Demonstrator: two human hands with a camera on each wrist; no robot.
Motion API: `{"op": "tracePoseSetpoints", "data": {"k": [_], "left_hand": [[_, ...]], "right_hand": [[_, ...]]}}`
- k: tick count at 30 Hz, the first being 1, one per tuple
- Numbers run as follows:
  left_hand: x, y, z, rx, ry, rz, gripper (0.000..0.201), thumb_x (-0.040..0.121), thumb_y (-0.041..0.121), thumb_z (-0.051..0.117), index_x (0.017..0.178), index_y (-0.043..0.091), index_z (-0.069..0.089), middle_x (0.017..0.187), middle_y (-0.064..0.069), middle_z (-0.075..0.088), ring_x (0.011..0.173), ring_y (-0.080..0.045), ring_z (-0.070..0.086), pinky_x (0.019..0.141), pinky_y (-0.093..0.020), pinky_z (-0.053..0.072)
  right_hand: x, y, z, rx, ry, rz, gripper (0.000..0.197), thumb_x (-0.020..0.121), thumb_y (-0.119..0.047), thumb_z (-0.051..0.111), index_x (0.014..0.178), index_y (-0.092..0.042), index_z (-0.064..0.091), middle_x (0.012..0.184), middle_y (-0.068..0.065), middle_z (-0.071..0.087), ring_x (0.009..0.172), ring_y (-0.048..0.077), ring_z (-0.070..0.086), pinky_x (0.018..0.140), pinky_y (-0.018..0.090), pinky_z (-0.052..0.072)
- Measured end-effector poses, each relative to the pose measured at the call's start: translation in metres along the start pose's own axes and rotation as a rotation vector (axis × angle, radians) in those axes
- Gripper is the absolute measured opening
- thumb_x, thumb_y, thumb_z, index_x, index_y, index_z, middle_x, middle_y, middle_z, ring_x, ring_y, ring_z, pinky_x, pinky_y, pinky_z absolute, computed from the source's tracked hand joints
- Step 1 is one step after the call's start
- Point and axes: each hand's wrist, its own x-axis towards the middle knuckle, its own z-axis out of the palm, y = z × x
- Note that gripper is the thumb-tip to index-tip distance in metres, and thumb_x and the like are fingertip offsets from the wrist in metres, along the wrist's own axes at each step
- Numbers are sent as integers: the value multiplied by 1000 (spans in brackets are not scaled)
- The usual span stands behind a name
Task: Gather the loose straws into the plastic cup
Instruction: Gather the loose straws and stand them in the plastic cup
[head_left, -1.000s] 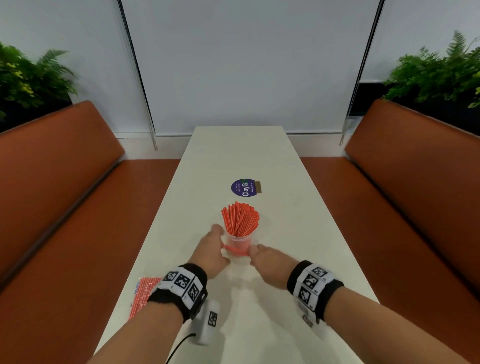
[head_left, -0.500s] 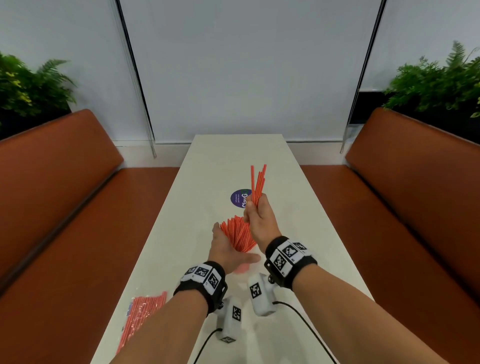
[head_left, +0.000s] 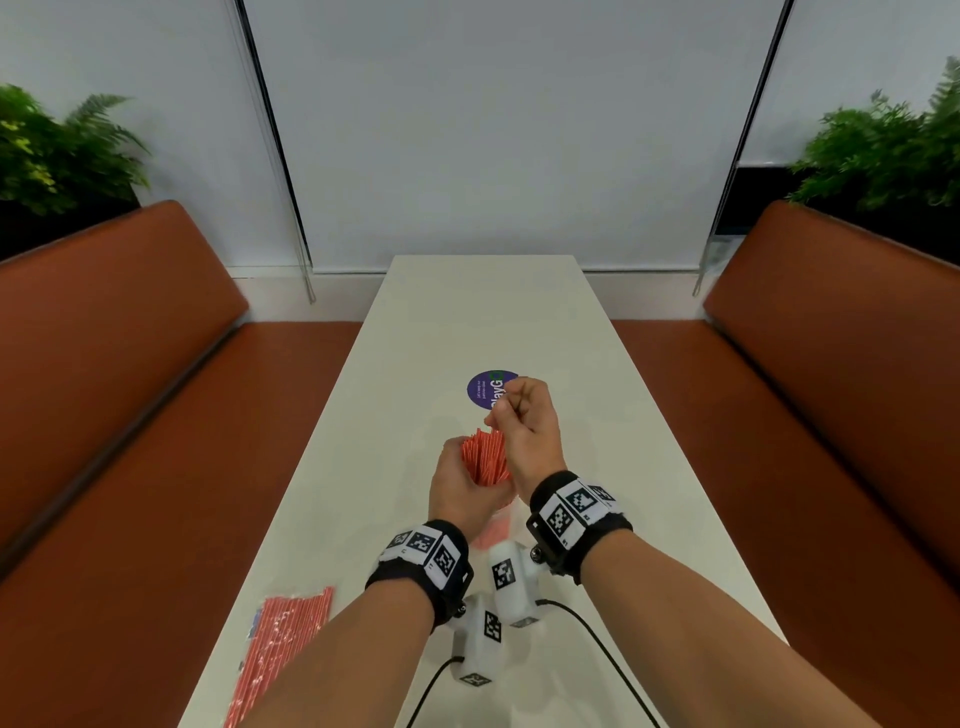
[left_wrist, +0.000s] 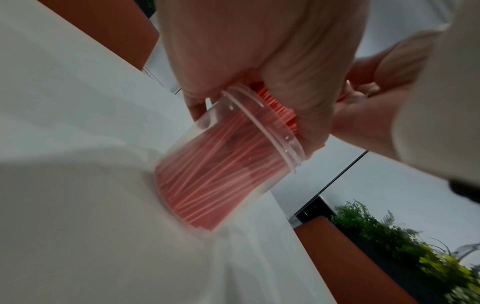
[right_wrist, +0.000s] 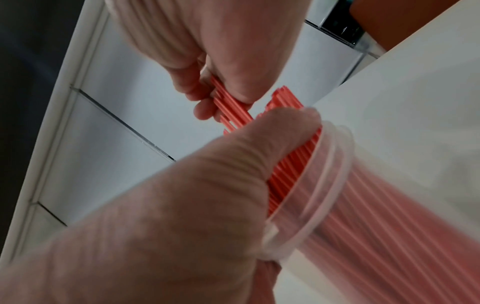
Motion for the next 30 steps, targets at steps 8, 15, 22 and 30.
{"op": "tracePoseSetpoints", "data": {"k": [8, 15, 22, 30], "left_hand": [[2, -10, 0, 14, 0, 54, 45, 79, 17, 73, 117, 16, 48, 103, 1, 66, 91, -14, 66, 71, -23, 54], [0, -7, -4, 6, -147, 169, 46, 65, 10, 74, 102, 27, 54, 100, -5, 69, 95, -20, 70, 80, -43, 60], [-4, -15, -6, 175, -203, 57, 84, 42, 35, 87, 115, 22, 47, 116, -1, 57, 106, -17, 62, 89, -39, 57], [-12, -13, -8, 242, -171, 55, 87, 60, 27, 87, 133, 18, 39, 122, -1, 42, 103, -7, 46, 88, -20, 41]], "right_hand": [[-3, 16, -15, -785, -310, -284, 37, 98, -22, 42, 131, -11, 51, 130, 7, 56, 119, 20, 50, 103, 31, 39], [-3, 21, -16, -944, -541, -273, 41, 96, -20, 47, 135, -8, 45, 150, 5, 37, 135, 21, 38, 112, 28, 30], [-2, 20, -18, -1096, -606, -288, 38, 100, -17, 39, 134, -8, 50, 147, 3, 44, 135, 20, 40, 112, 29, 32], [-9, 22, -29, -1170, -569, -400, 43, 96, -11, 40, 139, -8, 45, 145, 10, 46, 134, 27, 43, 112, 36, 34]]}}
